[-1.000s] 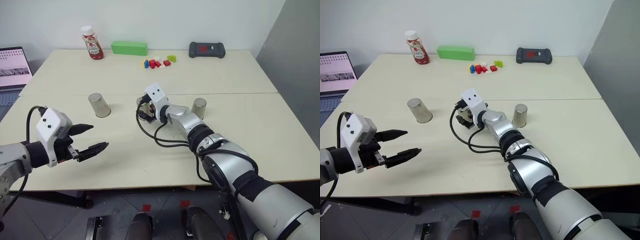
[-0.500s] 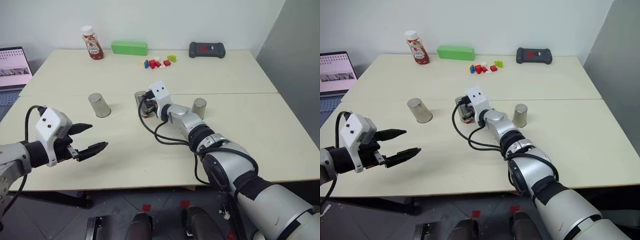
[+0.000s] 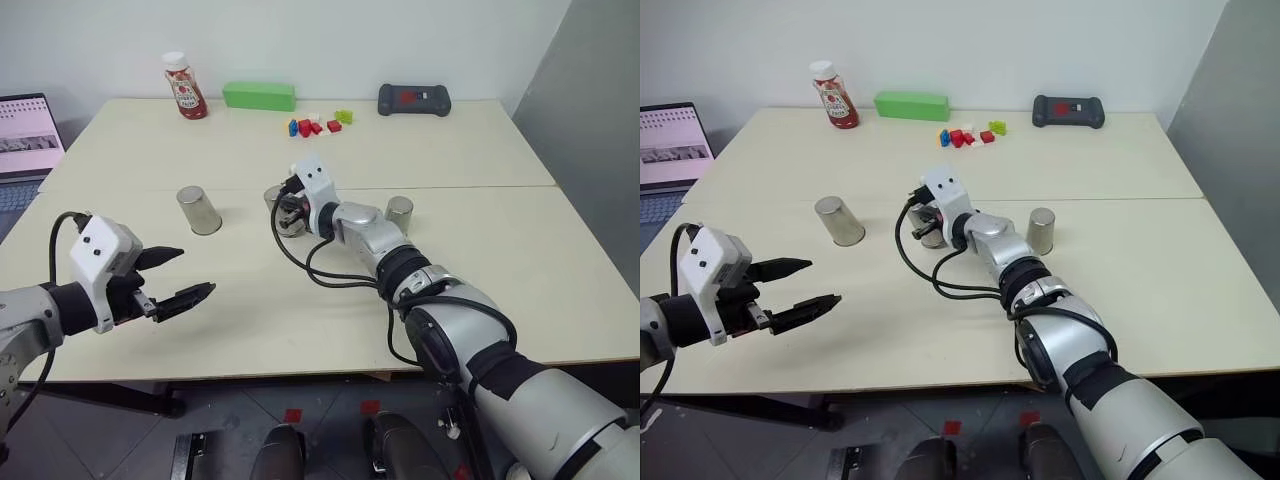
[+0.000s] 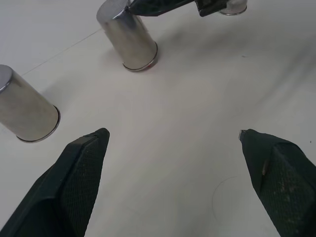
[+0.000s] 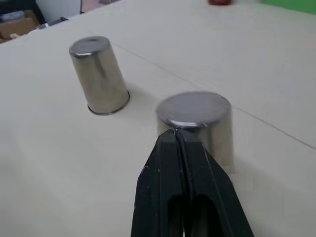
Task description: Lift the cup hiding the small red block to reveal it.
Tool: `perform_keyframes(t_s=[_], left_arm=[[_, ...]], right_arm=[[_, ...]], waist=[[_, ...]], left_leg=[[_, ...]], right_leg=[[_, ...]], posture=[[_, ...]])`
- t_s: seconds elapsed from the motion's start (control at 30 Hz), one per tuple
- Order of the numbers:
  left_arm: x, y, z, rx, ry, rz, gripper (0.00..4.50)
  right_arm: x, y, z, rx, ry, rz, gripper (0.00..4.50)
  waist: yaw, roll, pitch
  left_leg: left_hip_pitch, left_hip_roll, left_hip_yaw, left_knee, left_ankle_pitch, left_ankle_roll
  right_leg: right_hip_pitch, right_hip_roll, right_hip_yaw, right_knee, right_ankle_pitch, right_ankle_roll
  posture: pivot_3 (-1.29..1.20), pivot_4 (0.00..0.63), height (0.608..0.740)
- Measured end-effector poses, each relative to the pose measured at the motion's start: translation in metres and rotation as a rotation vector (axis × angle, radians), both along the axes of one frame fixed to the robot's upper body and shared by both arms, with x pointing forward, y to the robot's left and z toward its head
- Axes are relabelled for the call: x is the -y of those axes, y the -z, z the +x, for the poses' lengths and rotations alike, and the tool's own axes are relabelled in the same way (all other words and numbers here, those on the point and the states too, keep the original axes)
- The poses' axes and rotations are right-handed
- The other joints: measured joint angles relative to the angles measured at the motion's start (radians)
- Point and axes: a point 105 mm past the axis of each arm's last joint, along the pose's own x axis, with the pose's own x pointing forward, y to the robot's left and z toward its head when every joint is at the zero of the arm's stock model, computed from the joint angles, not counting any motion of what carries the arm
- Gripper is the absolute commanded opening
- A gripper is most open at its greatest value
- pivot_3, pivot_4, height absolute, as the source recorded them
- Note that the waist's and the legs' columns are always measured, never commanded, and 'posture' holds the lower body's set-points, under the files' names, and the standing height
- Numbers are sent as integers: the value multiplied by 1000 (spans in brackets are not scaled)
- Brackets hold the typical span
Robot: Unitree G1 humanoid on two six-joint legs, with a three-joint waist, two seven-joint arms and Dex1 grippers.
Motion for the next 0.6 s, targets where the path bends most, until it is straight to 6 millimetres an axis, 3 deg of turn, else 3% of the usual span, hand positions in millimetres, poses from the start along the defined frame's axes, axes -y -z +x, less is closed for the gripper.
perform_keyframes(t_s=[0.23,0.4,0.6], left_arm=[[0,-4,4,18,3,-8,4500],[-2,-4,5,21,-7,-12,4500],[-3,-4,6,26,-14,-9,4500]], right_arm=[[22,-13,-1,53,-22,77,1853],[55,-2,-28,33,-81,96,3059],[76,-6,-54,28,-99,92,4349]], waist=[[4,0,0],[5,0,0],[1,0,0]], left_leg=[[-1,0,-1,0,0,0],[-2,0,-2,0,0,0],[-1,1,-2,0,0,0]], right_leg=[[1,0,-1,-1,0,0],[-1,-1,-1,0,0,0],[-1,0,-1,1,-1,1]], posture=[[0,150,740],[0,150,740],[0,150,740]])
